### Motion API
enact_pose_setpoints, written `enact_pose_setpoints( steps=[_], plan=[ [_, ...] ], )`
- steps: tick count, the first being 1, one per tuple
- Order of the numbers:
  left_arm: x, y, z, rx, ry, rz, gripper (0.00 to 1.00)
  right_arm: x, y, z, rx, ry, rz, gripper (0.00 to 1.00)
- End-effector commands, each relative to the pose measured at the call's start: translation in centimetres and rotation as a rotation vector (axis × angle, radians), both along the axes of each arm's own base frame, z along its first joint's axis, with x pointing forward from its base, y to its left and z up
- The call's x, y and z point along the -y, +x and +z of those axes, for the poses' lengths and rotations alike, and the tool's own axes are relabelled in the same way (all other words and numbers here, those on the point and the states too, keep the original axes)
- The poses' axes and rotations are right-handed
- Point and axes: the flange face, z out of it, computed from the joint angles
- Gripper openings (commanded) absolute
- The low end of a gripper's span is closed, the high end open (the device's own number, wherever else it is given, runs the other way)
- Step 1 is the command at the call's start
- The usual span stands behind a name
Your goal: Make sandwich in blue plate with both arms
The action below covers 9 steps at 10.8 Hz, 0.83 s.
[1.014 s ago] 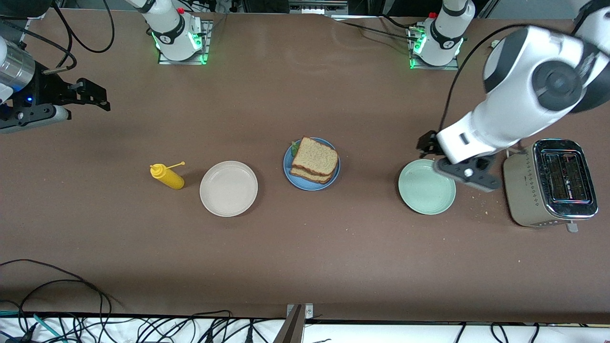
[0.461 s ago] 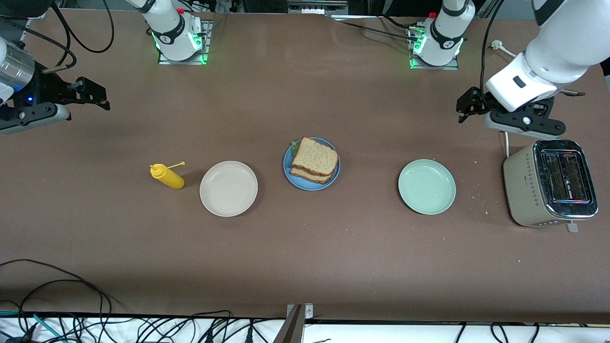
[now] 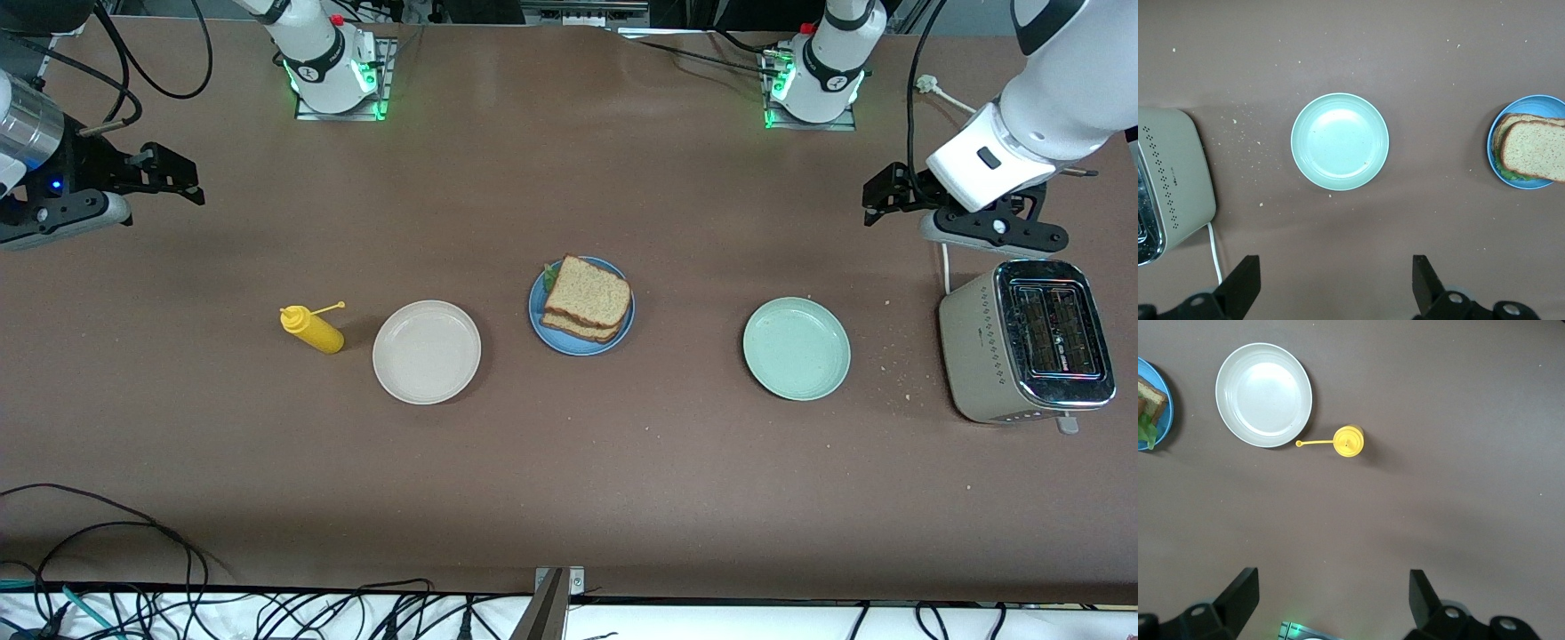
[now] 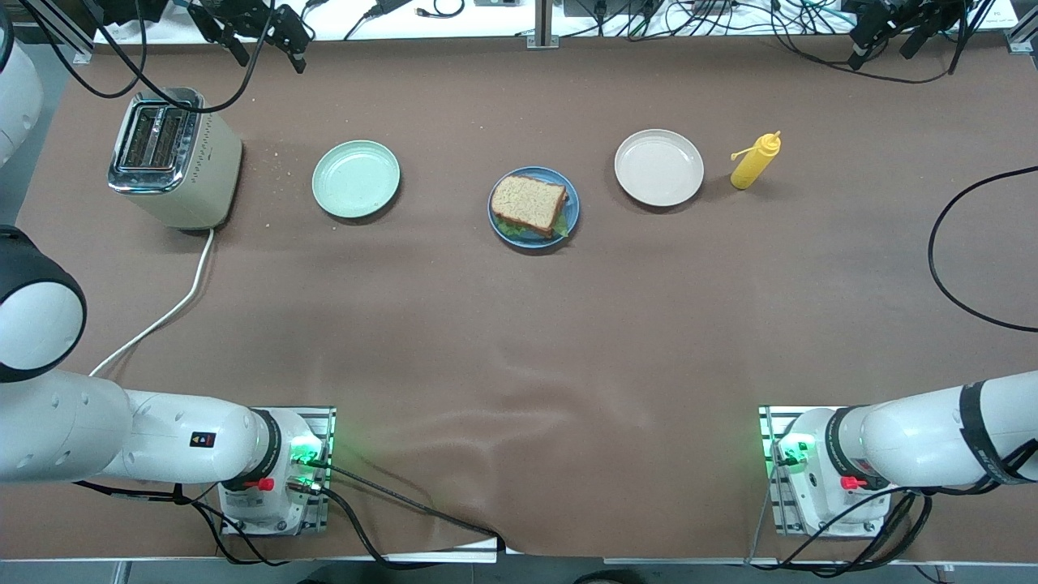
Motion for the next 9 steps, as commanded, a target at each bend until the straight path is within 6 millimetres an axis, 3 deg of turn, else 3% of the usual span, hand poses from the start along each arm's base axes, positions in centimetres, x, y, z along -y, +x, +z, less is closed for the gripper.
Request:
enact_pose_setpoints(
  steps=[1,9],
  plan=[
    [-0.1,-0.6,0.2,0.004,0.018,-0.001,1.00,0.5,-0.1,1.4,0.024,-0.016,0.008,1.00],
    [0.1,0.0,0.3,-0.007,0.016,0.002,1.00,1.0,0.5,2.9,0.057,-0.084,-0.054,1.00]
  ],
)
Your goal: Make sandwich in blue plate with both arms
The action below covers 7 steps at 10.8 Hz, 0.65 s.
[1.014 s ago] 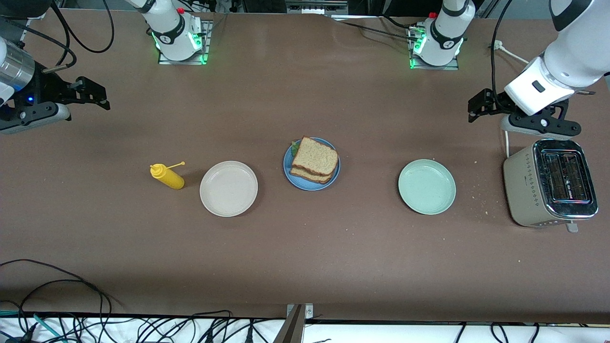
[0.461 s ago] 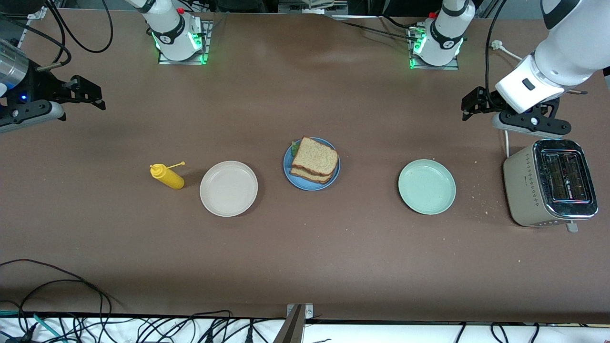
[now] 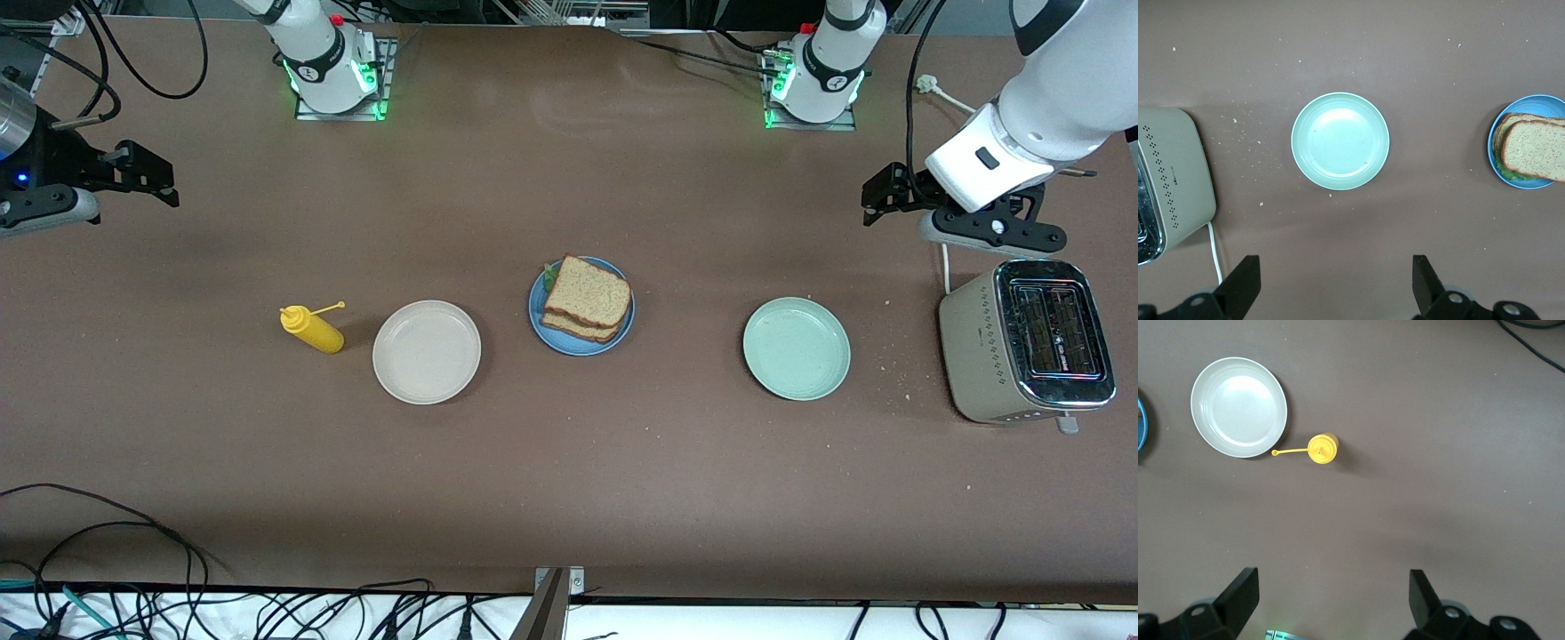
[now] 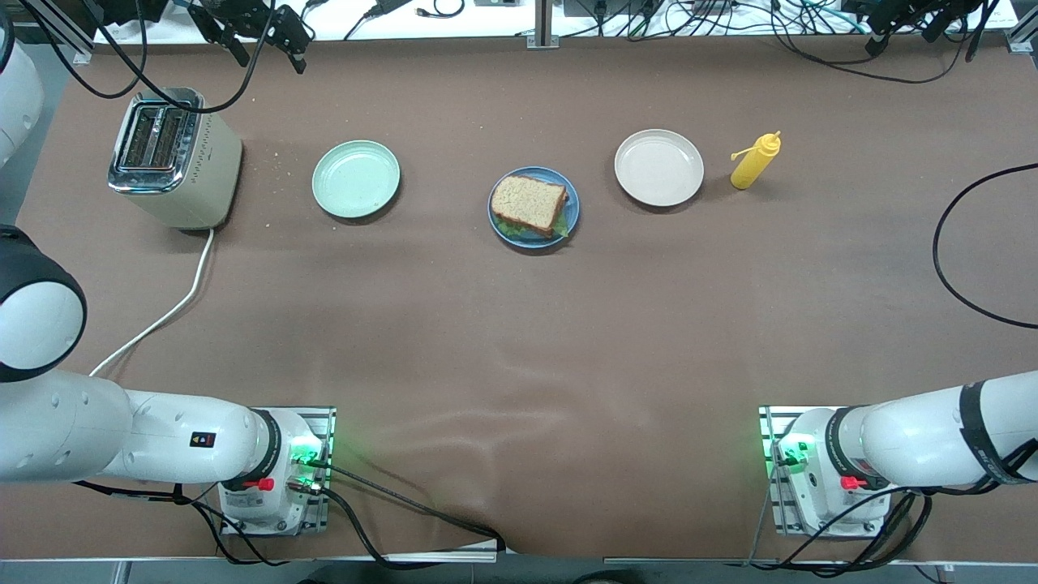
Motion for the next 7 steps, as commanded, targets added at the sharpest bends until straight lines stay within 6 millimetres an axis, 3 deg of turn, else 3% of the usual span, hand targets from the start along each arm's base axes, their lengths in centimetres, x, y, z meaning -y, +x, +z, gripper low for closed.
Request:
enact_pose_setpoints(
  steps=[1,7],
  plan=[
    [0.31,-0.05,0.38,-0.005,0.015,-0.003,1.00,-0.02,0.29,0.73,0.007,-0.024,-0.024,1.00],
    [0.22,-0.09,0.34,-0.010,0.016,-0.001,1.00,0.08,0.22,0.58,0.002,-0.009,-0.034,1.00]
  ],
)
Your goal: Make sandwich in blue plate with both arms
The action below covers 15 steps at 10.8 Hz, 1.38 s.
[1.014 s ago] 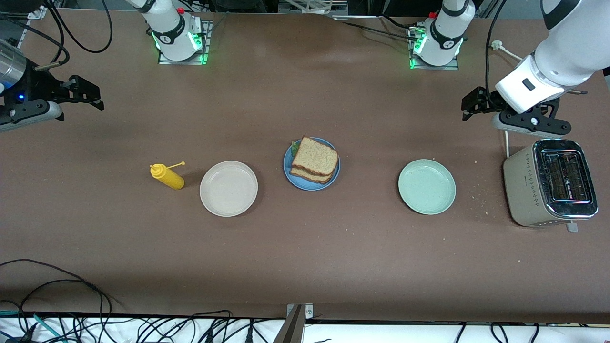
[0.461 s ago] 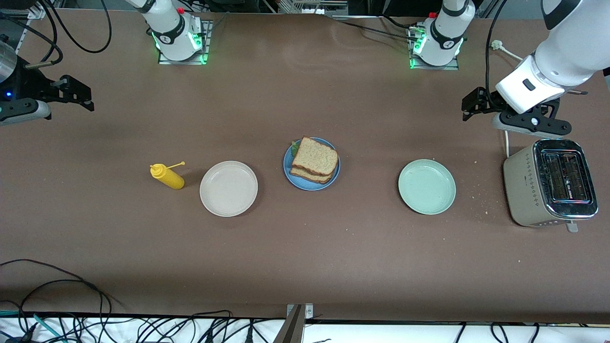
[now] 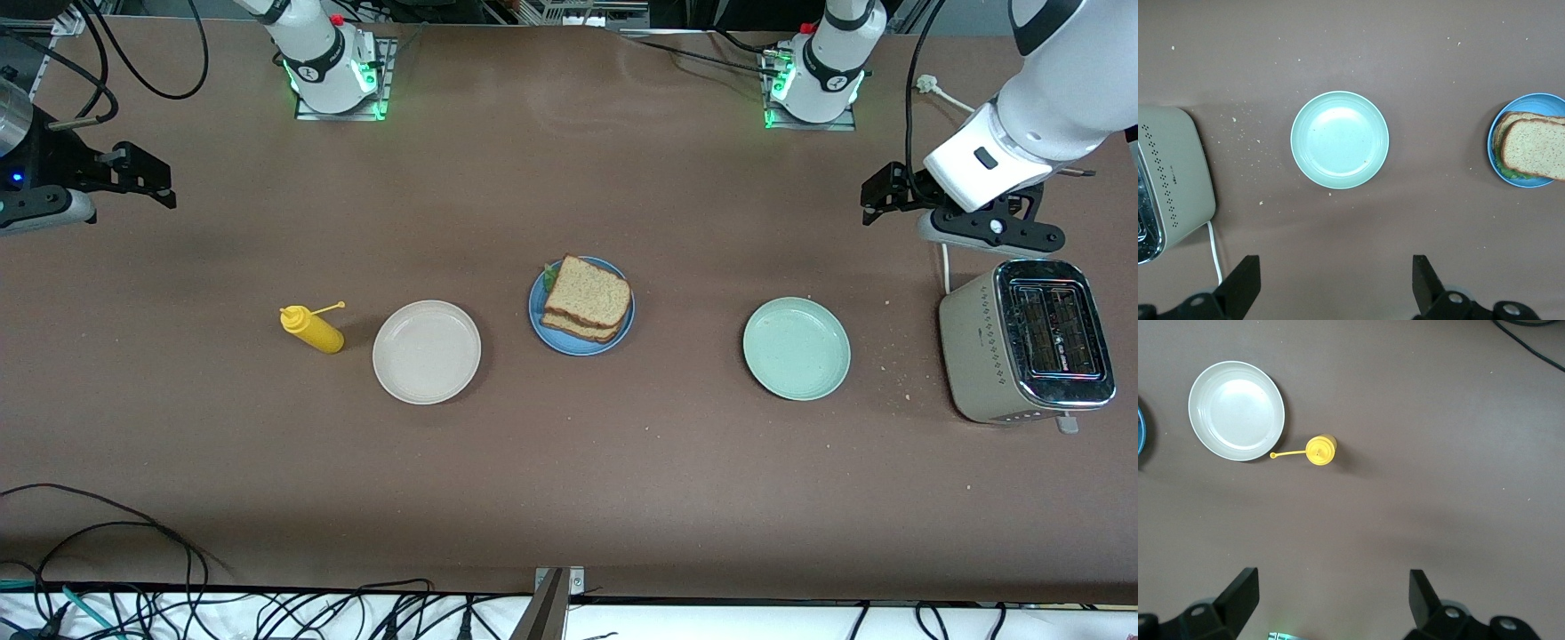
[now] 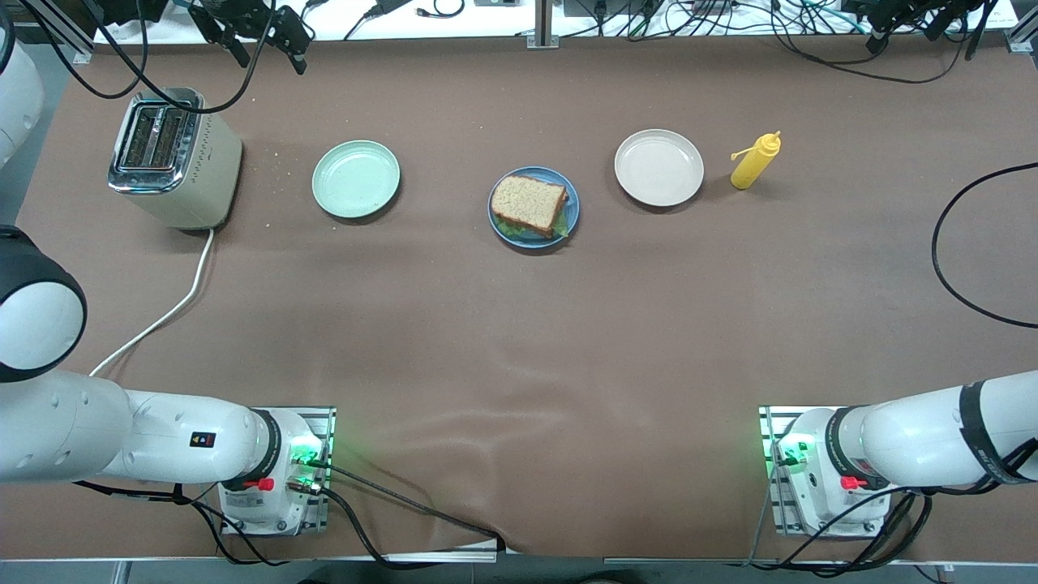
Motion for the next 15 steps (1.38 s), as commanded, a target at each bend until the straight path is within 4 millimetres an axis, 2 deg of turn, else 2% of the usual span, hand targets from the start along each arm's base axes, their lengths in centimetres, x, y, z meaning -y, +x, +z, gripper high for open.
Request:
enact_pose_setpoints(
  steps=[1,12,14,15],
  plan=[
    [0.2,-0.1,0.4,-0.006,0.015,-0.001,1.00,0.1,0.1,0.5,-0.001,-0.004,-0.013,1.00],
    [0.2,-0.1,0.3,-0.011,0.016,-0.001,1.00,0.3,0.2,1.5,0.022,-0.006,-0.016,1.00],
    [0.1,-0.1,0.3,-0.012,0.016,0.000,1.00,-0.7,-0.1,0.0,-0.068,-0.055,-0.014,1.00],
    [0.1,-0.1,0.3,-0.012,0.016,-0.001,1.00,-0.7,-0.3,0.3,-0.069,-0.059,-0.107,1.00]
  ],
)
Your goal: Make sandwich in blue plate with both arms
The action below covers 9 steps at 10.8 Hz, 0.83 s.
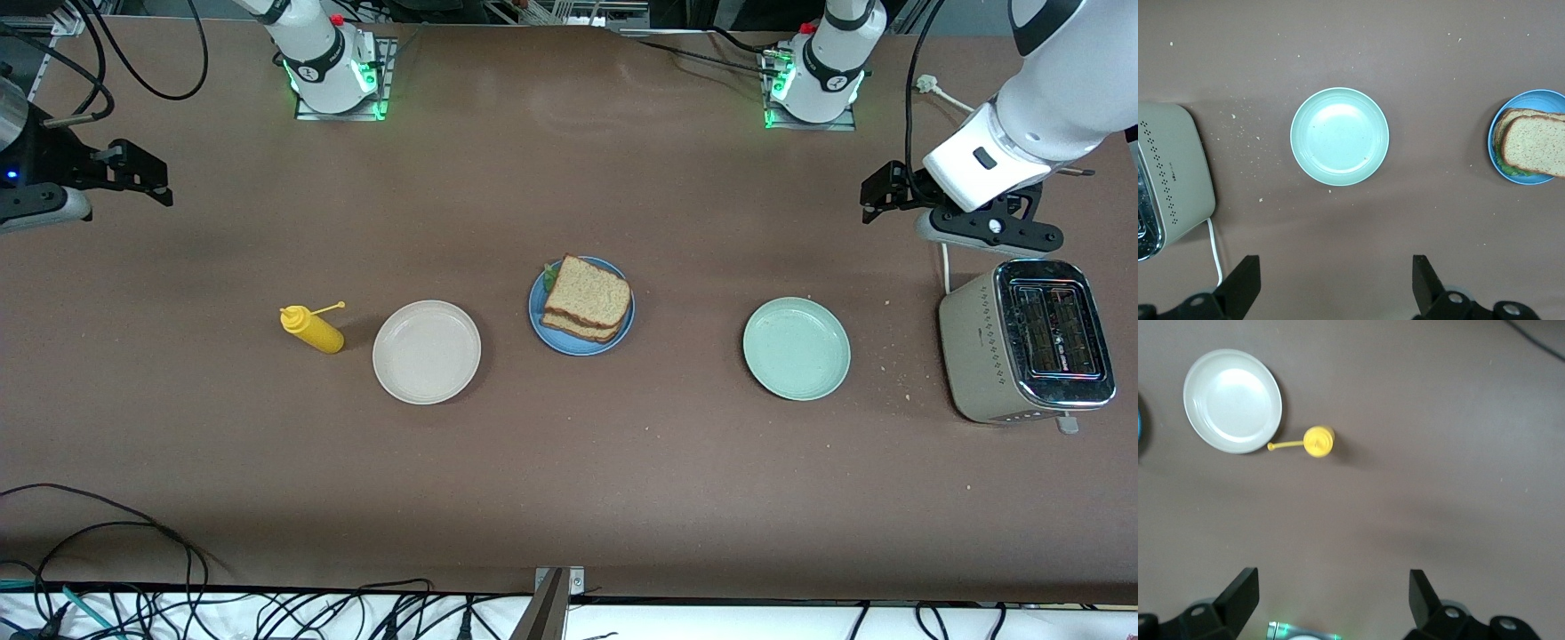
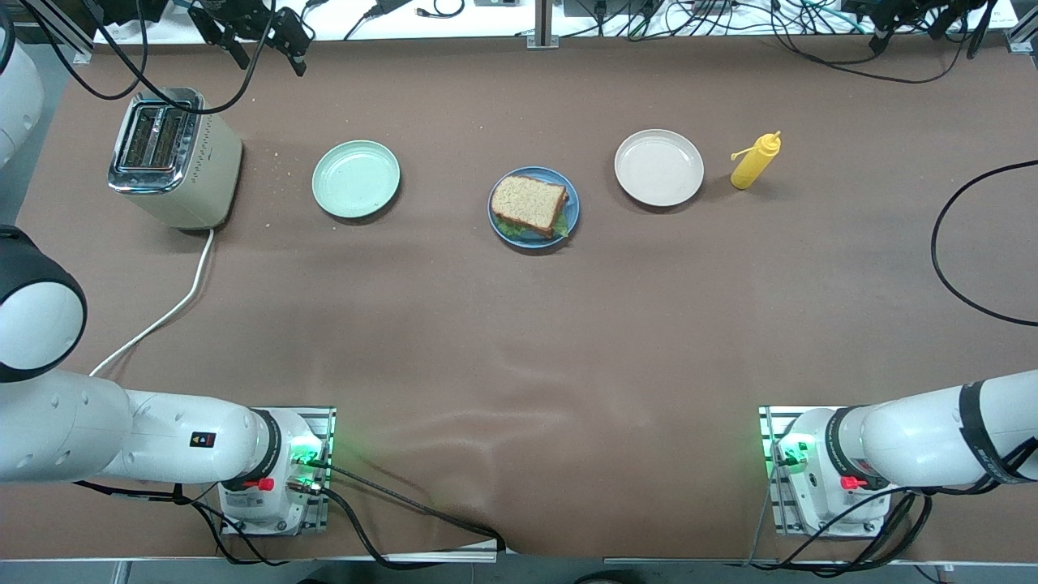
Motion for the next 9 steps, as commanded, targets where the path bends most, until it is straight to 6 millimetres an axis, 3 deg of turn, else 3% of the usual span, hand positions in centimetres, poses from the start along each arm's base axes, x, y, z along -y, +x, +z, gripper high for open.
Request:
enact_pose_setpoints(
  steps=[1,4,6,9],
  plan=[
    [0.1,0.0,0.4,-0.002,0.015,-0.001,1.00,-0.3,-0.3,0.4,-0.037,-0.038,-0.134,1.00],
    [0.1,0.0,0.3,-0.004,0.015,-0.001,1.00,0.9,-0.3,1.6,-0.016,-0.013,-0.165,1.00],
    [0.1,0.0,0.4,-0.002,0.015,0.000,1.00,2.7,-0.1,2.3,0.000,0.010,-0.194,1.00],
    [0.1,0.0,0.4,-0.002,0.015,0.000,1.00,2.4,-0.2,2.4,0.000,0.018,-0.192,1.00]
  ],
)
